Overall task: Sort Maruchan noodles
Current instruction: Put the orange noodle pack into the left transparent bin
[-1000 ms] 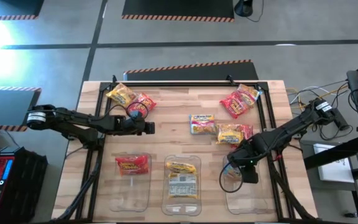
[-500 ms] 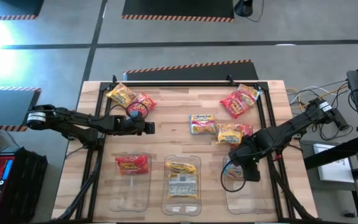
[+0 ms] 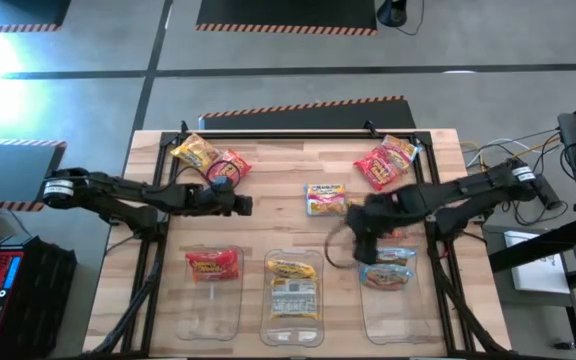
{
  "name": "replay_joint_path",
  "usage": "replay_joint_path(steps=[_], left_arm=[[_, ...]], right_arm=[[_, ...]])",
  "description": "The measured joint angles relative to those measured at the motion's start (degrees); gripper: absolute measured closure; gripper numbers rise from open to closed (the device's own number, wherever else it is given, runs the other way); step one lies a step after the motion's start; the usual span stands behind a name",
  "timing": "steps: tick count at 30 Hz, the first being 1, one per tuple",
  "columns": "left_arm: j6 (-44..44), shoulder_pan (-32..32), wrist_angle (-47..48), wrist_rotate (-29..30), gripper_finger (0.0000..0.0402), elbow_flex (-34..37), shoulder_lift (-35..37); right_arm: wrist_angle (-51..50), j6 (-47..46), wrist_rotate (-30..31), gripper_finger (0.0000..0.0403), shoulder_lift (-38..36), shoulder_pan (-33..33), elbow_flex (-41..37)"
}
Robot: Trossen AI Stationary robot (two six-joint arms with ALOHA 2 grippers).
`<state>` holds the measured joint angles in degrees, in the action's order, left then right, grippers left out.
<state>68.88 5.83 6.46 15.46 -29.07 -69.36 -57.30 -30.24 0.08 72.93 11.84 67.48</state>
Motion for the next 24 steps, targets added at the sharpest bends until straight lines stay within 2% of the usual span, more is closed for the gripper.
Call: replay_joint_path(steps=[6, 11, 19, 24], left_arm=[[-5.58, 0.91, 3.25, -0.02, 0.0243, -4.26, 0.02], [-9.54, 3.75, 7.15, 0.01, 0.0243, -6.29, 0.02], [-16.56, 11.30, 9.71, -0.19, 0.0243, -6.94, 0.02], [-20.94, 16.21, 13.69, -0.39, 0.0243, -6.94, 0.02]], right_arm=[[21.45, 3.45, -4.91, 0.0266, 1.90, -10.73, -3.30], [37.53, 0.67, -9.66, 0.0268, 6.62, -17.72, -5.65], [50.45, -6.04, -10.83, 0.0269, 17.16, -23.80, -3.56], [53.19, -8.06, -10.87, 0.0275, 23.31, -25.99, 0.32]])
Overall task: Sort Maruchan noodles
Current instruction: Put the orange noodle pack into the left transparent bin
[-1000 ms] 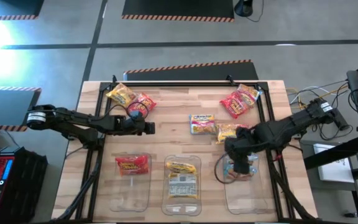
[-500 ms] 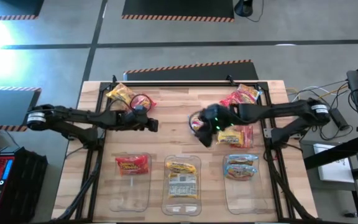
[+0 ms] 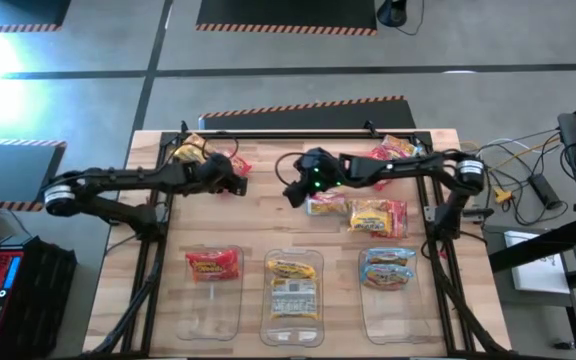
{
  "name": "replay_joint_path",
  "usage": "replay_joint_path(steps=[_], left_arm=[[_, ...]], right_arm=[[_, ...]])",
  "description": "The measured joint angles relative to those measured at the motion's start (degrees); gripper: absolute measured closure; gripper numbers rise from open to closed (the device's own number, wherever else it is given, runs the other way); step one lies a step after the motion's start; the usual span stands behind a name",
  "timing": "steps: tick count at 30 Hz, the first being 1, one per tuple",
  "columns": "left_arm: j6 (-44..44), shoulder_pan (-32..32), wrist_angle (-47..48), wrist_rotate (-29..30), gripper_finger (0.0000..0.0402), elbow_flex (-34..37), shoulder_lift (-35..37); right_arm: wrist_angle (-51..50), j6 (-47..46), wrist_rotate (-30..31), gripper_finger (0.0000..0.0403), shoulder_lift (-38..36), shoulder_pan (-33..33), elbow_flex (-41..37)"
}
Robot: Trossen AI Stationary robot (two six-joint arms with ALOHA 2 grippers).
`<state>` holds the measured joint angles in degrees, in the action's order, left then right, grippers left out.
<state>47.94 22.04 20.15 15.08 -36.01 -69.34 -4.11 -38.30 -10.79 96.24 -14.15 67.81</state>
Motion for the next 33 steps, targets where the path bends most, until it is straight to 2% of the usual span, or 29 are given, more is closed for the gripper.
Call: replay_joint_path(steps=[7, 14, 24, 33], left_arm=[[-7.26, 6.58, 2.38, 0.87, 0.0243, 0.00, -0.03], [-8.45, 11.51, 3.84, 0.98, 0.0243, 0.11, -3.58], [-1.59, 11.39, 2.68, -0.08, 0.0243, 0.02, -9.09], [2.28, 8.13, -1.81, -5.91, 0.0243, -2.63, -11.07]], right_arm=[[0.12, -0.29, -0.21, 0.0273, 7.10, -0.90, 6.09], [-0.45, 1.35, -2.63, 0.0277, 11.12, -1.23, 11.30], [-1.60, 3.90, -3.21, 0.0279, 11.18, -4.63, 11.52], [-1.58, 7.05, -3.17, 0.0280, 11.15, -7.05, 11.51]])
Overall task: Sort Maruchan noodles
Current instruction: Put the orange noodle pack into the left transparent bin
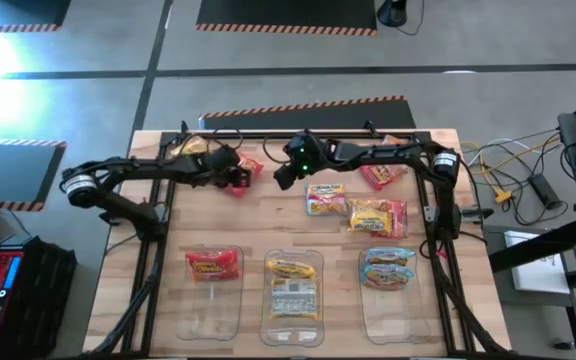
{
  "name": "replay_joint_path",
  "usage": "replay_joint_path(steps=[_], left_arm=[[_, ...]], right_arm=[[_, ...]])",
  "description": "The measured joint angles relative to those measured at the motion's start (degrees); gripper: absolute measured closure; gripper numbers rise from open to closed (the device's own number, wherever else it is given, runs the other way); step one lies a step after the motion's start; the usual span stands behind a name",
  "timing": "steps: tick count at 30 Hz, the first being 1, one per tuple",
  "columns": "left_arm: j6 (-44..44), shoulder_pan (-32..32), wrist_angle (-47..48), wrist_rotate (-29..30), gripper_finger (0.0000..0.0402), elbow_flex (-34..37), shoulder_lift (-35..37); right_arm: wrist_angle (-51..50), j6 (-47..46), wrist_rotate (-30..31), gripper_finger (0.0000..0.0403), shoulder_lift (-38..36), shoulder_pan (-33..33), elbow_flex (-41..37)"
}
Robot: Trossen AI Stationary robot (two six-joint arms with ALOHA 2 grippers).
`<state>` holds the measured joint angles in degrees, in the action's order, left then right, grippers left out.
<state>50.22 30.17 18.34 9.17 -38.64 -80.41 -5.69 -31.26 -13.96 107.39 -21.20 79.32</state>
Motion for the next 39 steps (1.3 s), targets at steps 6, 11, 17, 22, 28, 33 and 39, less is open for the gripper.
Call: replay_joint_path(steps=[6, 11, 17, 22, 28, 33, 39], left_arm=[[-0.11, -1.15, -1.31, -0.94, 0.0243, -5.63, -7.48], [-3.23, -1.64, -1.05, -2.11, 0.0243, -12.52, -12.56], [-7.58, -1.43, 2.48, -1.41, 0.0243, -16.86, -12.60], [-5.83, -0.68, 2.75, -0.33, 0.0243, -13.63, -9.87], [-0.36, -0.44, -0.64, 0.36, 0.0243, -7.03, -6.71], [3.04, -0.43, -9.26, 0.53, 0.0243, -1.31, -4.45], [5.99, -0.39, -14.11, 0.49, 0.0243, 2.74, -4.32]], right_arm=[[0.00, 1.43, 0.19, 0.0280, -0.02, -1.77, -0.05], [-0.45, 1.99, 0.15, 0.0280, -0.02, -2.58, -0.08], [-4.49, 3.51, -0.04, 0.0280, -0.02, -2.75, -0.10], [-4.34, 2.78, -0.02, 0.0280, 0.02, -2.75, -1.37], [5.15, -3.10, -4.32, 0.0280, 2.96, -3.08, -4.70], [14.09, -9.50, -10.49, 0.0280, 8.12, -3.07, -5.23], [17.15, -11.85, -11.29, 0.0280, 9.66, -2.83, -4.93]])
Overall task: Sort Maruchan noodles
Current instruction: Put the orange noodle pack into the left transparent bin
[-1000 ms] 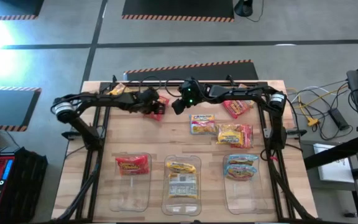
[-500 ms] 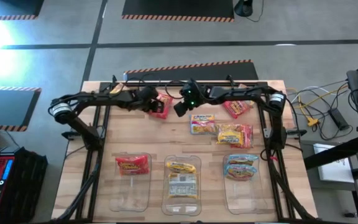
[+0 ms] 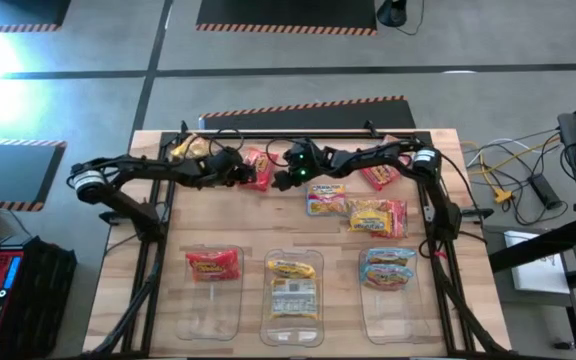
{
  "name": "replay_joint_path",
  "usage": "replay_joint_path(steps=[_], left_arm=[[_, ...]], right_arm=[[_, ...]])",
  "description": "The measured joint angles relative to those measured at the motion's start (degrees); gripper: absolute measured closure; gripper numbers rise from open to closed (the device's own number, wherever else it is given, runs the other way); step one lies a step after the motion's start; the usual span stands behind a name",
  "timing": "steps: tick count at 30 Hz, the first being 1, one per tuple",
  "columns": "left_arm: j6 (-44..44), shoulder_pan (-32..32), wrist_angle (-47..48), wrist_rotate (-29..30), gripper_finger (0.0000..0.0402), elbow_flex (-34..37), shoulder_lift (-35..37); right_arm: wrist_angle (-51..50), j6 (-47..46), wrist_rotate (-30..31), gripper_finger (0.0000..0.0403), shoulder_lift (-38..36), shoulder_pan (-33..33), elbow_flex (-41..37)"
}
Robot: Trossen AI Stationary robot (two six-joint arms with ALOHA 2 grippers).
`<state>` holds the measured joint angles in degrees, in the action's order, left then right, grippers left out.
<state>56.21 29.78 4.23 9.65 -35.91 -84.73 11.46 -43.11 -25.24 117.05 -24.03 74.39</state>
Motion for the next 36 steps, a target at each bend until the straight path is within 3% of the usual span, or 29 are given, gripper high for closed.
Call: replay_joint_path(steps=[13, 18, 28, 36], left_arm=[[0.91, -3.04, -1.97, -5.92, 0.0243, -1.32, -0.57], [0.06, -3.18, -2.08, -5.88, 0.0243, -2.43, -0.10], [1.05, -2.99, 1.18, 3.61, 0.0243, -2.26, 1.36], [3.61, -2.98, 1.06, 4.10, 0.0243, -2.28, -3.57]], right_arm=[[-1.04, 0.11, 1.31, 0.0280, -0.26, -1.99, 0.07], [-3.95, 0.83, -1.02, 0.0278, -0.26, -3.13, 0.07], [-7.95, 3.08, -2.33, 0.0226, -0.26, -3.65, 0.07], [-7.75, 3.12, -2.00, 0.0216, -0.26, -3.65, 0.07]])
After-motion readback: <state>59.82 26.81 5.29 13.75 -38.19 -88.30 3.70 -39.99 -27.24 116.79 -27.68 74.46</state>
